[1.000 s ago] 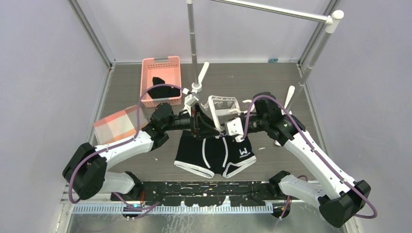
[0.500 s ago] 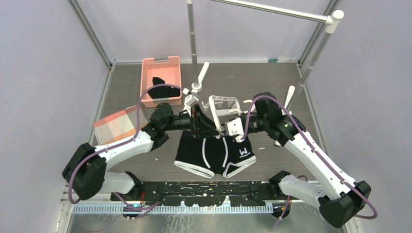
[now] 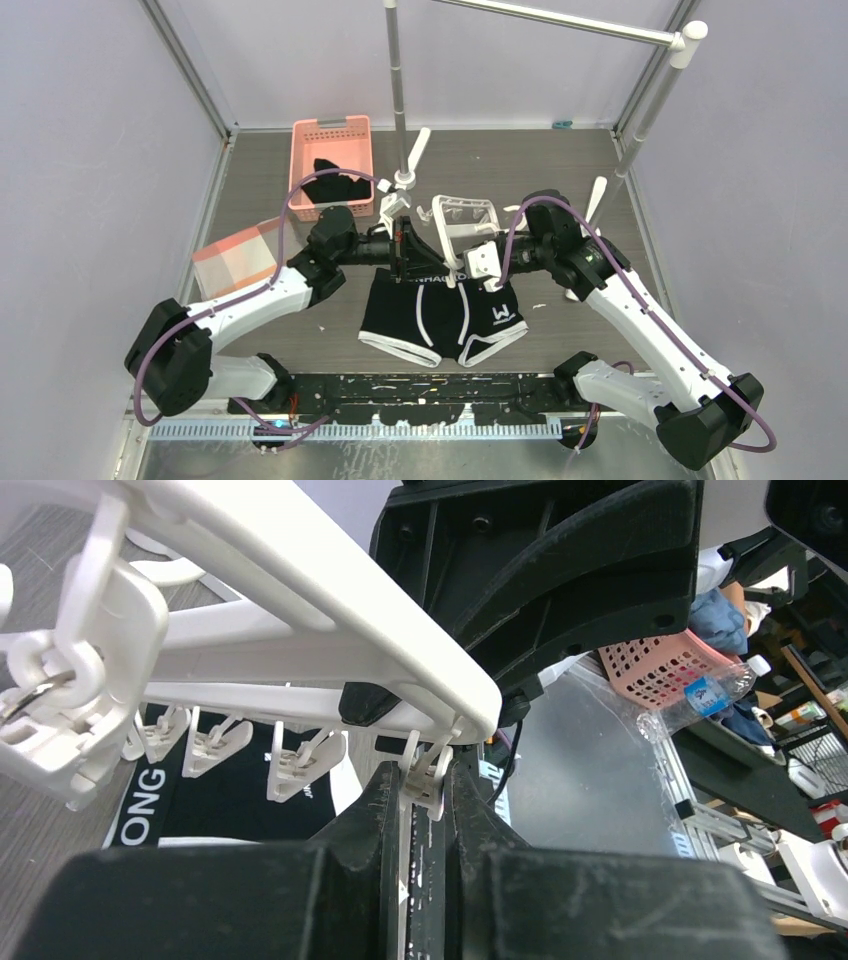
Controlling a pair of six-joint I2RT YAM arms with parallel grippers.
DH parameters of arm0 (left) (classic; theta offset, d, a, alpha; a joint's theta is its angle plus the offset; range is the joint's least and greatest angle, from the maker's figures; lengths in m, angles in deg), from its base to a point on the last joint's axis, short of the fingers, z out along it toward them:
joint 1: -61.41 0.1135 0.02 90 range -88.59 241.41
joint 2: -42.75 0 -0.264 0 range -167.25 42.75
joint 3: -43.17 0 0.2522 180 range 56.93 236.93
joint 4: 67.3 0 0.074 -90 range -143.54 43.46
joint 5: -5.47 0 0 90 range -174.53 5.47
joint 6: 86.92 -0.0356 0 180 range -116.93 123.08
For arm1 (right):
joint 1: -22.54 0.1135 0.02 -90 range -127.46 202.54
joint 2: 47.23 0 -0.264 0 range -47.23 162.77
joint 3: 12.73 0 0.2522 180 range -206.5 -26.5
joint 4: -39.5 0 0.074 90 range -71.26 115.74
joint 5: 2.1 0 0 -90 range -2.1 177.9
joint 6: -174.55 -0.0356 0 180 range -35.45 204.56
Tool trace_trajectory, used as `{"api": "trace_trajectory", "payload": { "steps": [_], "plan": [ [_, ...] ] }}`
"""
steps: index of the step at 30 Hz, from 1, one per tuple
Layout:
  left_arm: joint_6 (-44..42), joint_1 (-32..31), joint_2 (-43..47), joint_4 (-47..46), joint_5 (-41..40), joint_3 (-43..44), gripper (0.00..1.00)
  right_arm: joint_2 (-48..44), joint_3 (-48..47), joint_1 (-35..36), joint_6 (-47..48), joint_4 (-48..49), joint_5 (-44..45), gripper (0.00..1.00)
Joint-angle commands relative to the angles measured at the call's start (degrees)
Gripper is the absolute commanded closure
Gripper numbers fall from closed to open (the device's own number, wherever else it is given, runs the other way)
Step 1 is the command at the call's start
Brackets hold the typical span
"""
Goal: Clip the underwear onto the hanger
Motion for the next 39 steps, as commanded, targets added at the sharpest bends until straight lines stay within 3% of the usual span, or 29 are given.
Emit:
{"api": "trace_trajectory", "payload": {
  "steps": [1,7,19,26,39],
  "plan": [
    [-2.60,0.66,2.89,0.35,-1.11,2.98,0.96,-2.06,-2.50,0.46,2.36,4.99,-3.25,0.99],
    [-2.18,0.62,2.82,0.24,-1.29,3.12,1.00,-1.87,-2.78,0.46,2.18,4.99,-3.37,0.99],
    [1.47,0.60,2.11,-5.13,-0.70,2.03,0.55,-1.69,-3.21,0.44,2.09,5.46,-3.73,1.00],
    [2.25,0.60,1.75,-6.54,-0.79,1.43,0.44,-1.75,-3.18,0.46,2.09,5.56,-3.89,1.00],
    [3.83,0.65,-1.43,-8.73,-0.06,0.48,0.35,-1.78,-3.22,0.46,2.11,5.74,-3.95,1.00]
  ]
}}
